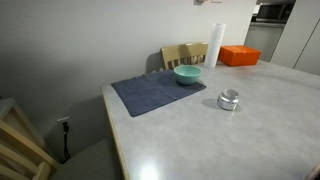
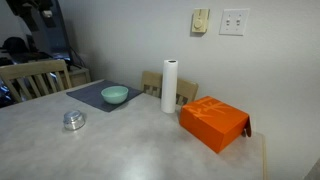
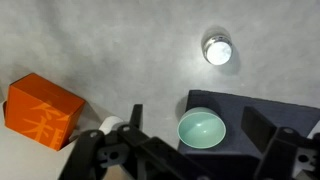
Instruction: Take the lid off the silver container and put it on the table
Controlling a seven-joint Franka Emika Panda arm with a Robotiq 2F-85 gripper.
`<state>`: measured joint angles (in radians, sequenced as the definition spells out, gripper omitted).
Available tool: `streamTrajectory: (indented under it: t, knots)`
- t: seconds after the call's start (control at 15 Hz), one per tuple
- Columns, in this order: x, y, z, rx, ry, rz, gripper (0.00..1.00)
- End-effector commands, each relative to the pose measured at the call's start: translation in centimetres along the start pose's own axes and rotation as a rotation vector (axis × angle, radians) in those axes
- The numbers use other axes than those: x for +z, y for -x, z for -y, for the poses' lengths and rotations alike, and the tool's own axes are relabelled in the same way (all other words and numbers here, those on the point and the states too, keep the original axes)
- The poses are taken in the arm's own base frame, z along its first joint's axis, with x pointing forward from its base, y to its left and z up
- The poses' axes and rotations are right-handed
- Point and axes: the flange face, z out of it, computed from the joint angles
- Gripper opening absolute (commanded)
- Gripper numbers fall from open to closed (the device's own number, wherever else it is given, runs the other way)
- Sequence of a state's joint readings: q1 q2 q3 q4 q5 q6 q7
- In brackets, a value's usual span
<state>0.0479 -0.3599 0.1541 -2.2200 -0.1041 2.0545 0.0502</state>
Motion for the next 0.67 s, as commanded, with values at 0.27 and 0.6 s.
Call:
streamTrajectory:
  t: [0.27,0.6]
  knots:
    - [0.4,-3.0,-2.8,-0.036,-0.031,-0.014,1.0]
    - [4.2,-8.1,-8.5,-0.004,-0.18,-0.027,1.0]
